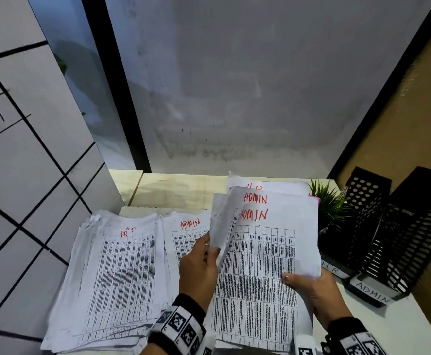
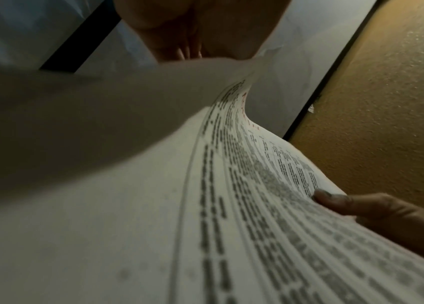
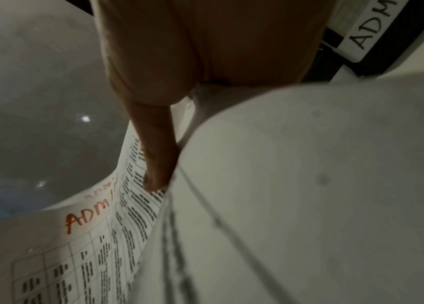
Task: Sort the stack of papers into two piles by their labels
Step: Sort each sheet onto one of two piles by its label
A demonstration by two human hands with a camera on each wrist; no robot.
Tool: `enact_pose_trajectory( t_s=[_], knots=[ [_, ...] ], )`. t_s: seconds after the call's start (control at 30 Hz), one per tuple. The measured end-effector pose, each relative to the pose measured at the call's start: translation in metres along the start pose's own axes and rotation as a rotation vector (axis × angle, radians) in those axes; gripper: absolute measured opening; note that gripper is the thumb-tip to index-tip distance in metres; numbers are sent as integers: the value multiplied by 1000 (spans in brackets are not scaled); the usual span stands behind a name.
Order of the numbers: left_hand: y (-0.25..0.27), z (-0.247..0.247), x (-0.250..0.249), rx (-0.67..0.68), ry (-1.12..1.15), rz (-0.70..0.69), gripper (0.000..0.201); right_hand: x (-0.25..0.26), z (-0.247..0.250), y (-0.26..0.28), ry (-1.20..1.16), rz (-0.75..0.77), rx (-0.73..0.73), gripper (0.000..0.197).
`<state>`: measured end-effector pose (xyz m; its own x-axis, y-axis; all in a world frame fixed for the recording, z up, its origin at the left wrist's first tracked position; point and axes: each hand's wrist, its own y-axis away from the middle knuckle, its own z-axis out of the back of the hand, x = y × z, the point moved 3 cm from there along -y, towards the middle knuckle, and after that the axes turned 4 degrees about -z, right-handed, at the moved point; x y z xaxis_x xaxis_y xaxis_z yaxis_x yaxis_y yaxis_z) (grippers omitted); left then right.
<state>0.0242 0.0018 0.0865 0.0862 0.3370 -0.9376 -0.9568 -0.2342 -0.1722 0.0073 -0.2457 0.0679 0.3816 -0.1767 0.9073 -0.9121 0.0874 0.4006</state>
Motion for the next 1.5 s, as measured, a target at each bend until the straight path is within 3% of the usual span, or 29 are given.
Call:
enact_pose_trajectory(
  t_s=[0.1, 0.27, 0.33, 0.47, 0.57, 0.67, 0.77, 0.9, 0.97, 1.1, 1.17, 1.27, 1.4, 1.5],
  knots=[
    [3, 1, 0, 30, -67, -140, 51, -4, 3, -2, -4, -8, -17, 72],
    [8, 7, -7, 46, -44, -242, 55, -1, 1, 0, 4, 3, -18, 70],
    [6, 11, -9, 40, -10, -234, 53, 2, 1, 2, 0, -1, -17, 65],
    [1, 12, -17, 56, 227, -83, 42, 13, -2, 8, -38, 7, -25, 26],
    [-2, 9, -17, 107, 450, 90, 38, 13, -3, 8, -17, -3, -27, 35],
    [-5, 8, -20, 132, 485, 95, 33, 11, -3, 7, 5, -23, -32, 52],
    [-5, 9, -30, 108, 412, 33, 15, 14, -4, 9, -20, -4, -38, 36],
    [-3, 6, -41, 138, 393, 40, 14, 13, -4, 10, -48, 8, -42, 30],
    [1, 6, -41, 130, 303, -27, 8, 12, -3, 9, -55, 15, -51, 31],
    [12, 8, -38, 88, 84, -393, 47, 12, 0, 10, -56, 23, -49, 29],
    [19, 6, -32, 93, 52, -481, 56, 6, 6, 8, -26, 6, -105, 27],
    [26, 6, -23, 91, 69, -405, 59, -4, 13, 2, 31, -23, -173, 24],
    [27, 12, -32, 37, 168, -286, 18, 3, 6, 6, -4, -8, -120, 45],
    [18, 17, -44, 13, 414, -83, 22, 3, 7, 7, -66, -17, -88, 53]
  ],
)
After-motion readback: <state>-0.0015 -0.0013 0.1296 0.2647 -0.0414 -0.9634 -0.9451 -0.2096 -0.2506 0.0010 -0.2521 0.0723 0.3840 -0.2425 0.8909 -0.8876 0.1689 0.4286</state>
